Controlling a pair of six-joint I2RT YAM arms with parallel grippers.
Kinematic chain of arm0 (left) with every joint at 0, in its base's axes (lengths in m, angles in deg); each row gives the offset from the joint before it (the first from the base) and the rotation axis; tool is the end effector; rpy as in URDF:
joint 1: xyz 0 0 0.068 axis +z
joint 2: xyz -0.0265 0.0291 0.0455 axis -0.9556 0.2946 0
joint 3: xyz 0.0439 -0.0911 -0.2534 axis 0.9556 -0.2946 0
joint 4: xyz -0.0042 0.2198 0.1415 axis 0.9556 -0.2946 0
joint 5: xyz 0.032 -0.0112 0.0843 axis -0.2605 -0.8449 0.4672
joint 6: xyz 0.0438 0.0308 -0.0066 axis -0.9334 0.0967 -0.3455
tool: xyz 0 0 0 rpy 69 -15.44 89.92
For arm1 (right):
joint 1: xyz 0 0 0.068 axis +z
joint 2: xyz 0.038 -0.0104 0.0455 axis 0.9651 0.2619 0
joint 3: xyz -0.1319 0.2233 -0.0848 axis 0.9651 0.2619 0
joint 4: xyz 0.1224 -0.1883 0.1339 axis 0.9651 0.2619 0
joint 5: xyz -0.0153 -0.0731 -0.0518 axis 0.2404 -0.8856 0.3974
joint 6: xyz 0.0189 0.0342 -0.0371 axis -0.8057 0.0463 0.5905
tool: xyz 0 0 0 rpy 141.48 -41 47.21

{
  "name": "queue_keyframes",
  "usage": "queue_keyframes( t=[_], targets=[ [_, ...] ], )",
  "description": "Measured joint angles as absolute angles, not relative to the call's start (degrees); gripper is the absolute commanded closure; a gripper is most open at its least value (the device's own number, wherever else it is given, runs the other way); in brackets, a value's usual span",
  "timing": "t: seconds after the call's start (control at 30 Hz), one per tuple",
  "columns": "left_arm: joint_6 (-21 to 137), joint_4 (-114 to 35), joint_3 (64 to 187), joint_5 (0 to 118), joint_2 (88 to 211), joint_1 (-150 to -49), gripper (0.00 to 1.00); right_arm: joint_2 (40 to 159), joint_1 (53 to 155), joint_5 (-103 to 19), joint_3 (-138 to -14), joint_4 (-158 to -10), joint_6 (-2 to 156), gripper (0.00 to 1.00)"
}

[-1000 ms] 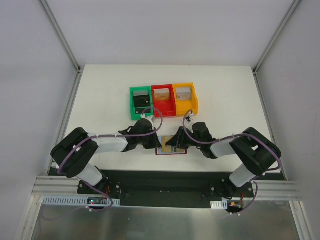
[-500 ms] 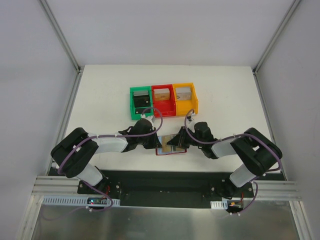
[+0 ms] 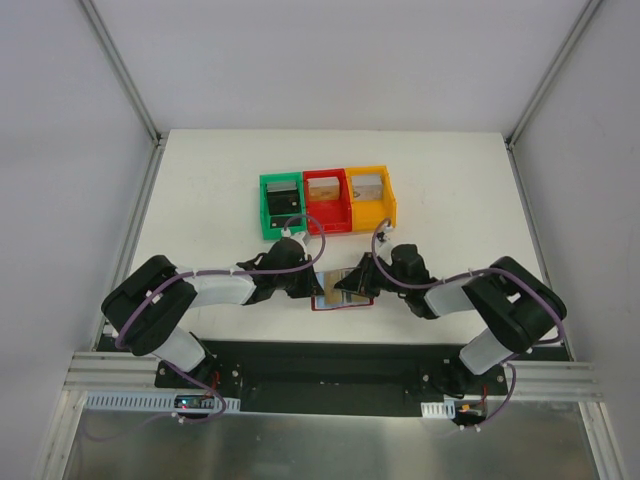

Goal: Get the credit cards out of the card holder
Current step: Remove the credit card from the card holder.

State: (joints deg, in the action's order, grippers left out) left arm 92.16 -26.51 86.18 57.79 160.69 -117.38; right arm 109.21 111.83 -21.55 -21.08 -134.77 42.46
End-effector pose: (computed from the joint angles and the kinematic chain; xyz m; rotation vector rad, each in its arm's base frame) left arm 0.1980 -0.2026 0.1452 0.0663 2.4467 -0.9686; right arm 0.1990 0.1712 0.1323 -0.2918 2.1157 1.3443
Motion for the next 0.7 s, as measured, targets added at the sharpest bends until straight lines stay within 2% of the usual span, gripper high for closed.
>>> queue_keyframes(
  t=[0.47, 0.7],
  targets=[
    [92.2, -26.2, 86.0, 58.3, 160.7, -117.4, 0.99, 108.3, 111.1, -20.7, -20.3, -135.2, 42.3, 0.80],
    [92.2, -25.9, 85.8, 58.3, 160.7, -117.4, 0.99, 108.0, 110.8, -20.3, -20.2, -135.2, 42.3, 0.84]
  ],
)
